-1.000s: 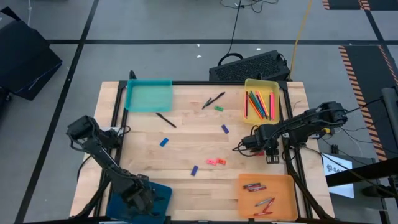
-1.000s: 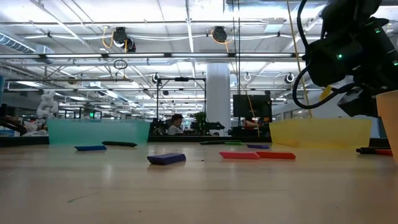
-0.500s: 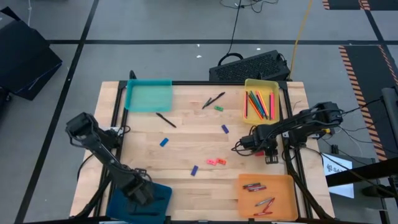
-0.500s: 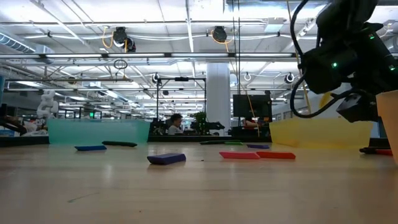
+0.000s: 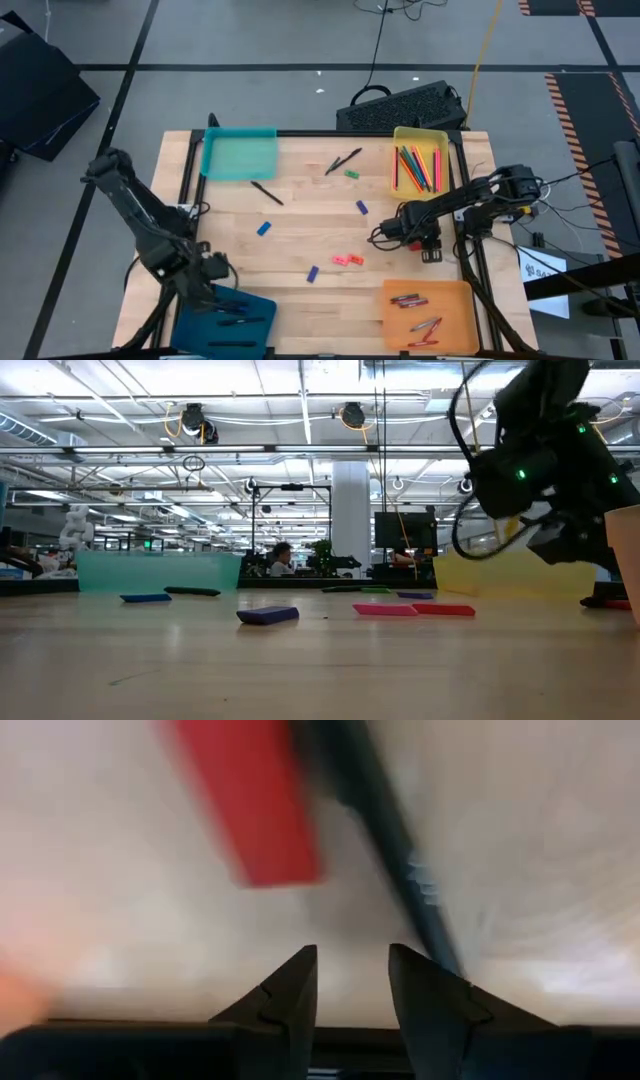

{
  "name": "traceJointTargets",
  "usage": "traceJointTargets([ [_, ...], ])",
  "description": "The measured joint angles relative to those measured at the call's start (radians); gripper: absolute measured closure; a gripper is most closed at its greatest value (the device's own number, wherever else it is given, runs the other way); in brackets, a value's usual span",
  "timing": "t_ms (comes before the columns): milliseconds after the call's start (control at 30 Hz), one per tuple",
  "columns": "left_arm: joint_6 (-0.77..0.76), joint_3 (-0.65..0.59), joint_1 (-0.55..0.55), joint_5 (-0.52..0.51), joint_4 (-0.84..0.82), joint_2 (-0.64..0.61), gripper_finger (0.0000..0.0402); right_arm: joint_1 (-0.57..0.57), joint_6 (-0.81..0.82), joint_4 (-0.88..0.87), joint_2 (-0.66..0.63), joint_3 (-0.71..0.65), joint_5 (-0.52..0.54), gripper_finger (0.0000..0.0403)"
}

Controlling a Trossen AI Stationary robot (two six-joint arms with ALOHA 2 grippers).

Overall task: Sort crayons/erasers/pens/pencils in bins
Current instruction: Put the black pen into the blue bin

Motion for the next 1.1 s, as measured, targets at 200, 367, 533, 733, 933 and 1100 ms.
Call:
traceJointTargets([
  [200, -0.056, 0.000, -0.019, -0.118, 0.000, -0.073, 0.0260, 0.003, -0.093, -0.106, -0.057, 0.077, -0.002, 0.0284],
  [367, -0.050, 0.000, -0.018, -0.152, 0.001, -0.075, 0.0261, 0.003, -0.170, -0.082, -0.063, 0.066, 0.056, 0.0284],
  [533, -0.058, 0.000, -0.018, -0.167, 0.001, -0.075, 0.0261, -0.004, -0.212, 0.041, -0.060, 0.023, 0.132, 0.0284],
  [733, -0.055, 0.000, -0.018, -0.168, 0.001, -0.075, 0.0261, -0.011, -0.251, 0.139, -0.061, 0.001, 0.206, 0.0287],
  [933, -0.059, 0.000, -0.018, -0.215, 0.002, -0.075, 0.0261, -0.011, -0.298, 0.192, -0.060, -0.010, 0.192, 0.0326],
  [1100, -0.060, 0.000, -0.027, -0.301, 0.000, -0.099, 0.0261, -0.011, -0.298, 0.196, -0.059, -0.010, 0.197, 0.0372],
])
